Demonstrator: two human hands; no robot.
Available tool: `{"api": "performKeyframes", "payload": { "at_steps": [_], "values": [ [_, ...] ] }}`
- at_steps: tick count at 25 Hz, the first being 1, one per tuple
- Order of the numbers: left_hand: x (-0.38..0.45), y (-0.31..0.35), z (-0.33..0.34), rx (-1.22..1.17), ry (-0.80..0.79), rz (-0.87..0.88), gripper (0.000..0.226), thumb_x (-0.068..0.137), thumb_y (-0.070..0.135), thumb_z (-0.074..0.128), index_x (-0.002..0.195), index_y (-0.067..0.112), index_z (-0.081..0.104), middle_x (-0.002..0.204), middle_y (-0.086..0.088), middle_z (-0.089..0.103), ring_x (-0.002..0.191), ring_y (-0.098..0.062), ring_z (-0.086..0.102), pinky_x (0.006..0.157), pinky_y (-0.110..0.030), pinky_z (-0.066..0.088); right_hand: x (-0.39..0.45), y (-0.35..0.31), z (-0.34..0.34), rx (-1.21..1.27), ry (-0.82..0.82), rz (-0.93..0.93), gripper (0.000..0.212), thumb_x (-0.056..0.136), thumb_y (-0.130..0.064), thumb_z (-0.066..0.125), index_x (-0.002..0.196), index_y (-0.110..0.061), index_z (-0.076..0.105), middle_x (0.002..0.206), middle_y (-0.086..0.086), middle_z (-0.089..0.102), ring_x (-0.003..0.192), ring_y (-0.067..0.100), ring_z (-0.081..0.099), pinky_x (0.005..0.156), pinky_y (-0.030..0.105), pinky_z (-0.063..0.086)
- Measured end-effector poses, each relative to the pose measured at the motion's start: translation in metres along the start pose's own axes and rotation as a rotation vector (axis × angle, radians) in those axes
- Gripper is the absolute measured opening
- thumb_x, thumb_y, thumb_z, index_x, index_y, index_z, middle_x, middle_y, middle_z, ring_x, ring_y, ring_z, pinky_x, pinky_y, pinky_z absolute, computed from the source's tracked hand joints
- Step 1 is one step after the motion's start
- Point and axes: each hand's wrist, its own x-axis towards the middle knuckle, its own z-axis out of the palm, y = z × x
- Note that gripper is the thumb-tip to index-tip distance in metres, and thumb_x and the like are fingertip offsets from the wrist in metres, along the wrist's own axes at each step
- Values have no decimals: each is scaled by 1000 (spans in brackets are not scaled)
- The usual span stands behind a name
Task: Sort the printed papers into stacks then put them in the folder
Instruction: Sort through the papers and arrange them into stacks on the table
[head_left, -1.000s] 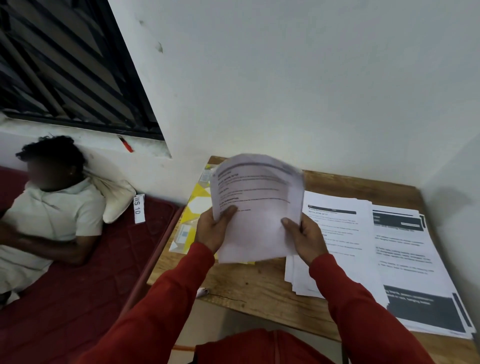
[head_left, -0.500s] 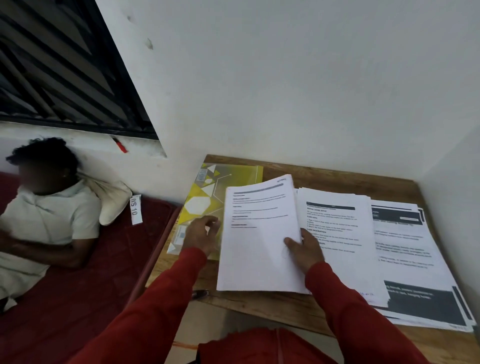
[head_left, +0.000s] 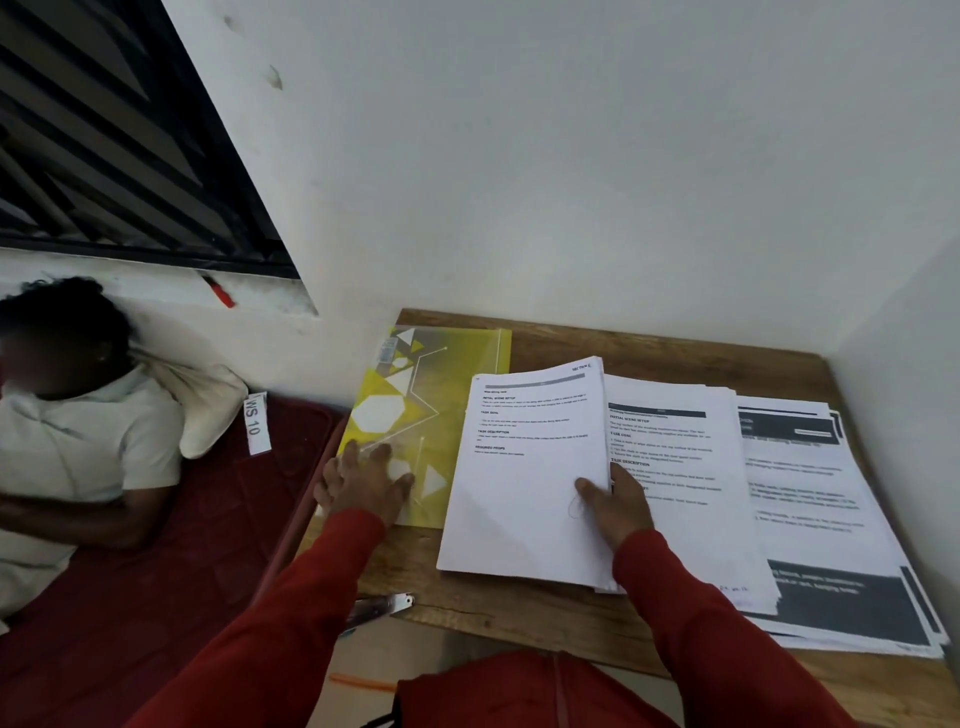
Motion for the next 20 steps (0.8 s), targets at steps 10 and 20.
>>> {"api": "performKeyframes", "payload": {
  "at_steps": [10, 20],
  "values": [
    [13, 30, 12, -468, -67, 235, 63, 81, 20, 73, 138, 8, 47, 130, -15, 57, 117, -35, 54, 102, -47, 42, -7, -2, 46, -40, -143, 14, 24, 88, -14, 66, 112, -14, 66, 106, 2, 70, 99, 20, 65, 90, 32, 51],
    [-7, 39, 2, 17, 82, 251, 81, 82, 38, 70, 147, 10, 30, 142, -18, 31, 121, -43, 38, 99, -51, 37, 3, -9, -13, -309, 178, -190, 37, 90, -17, 66, 125, -9, 61, 110, 10, 65, 99, 27, 61, 90, 30, 45]
  ]
}}
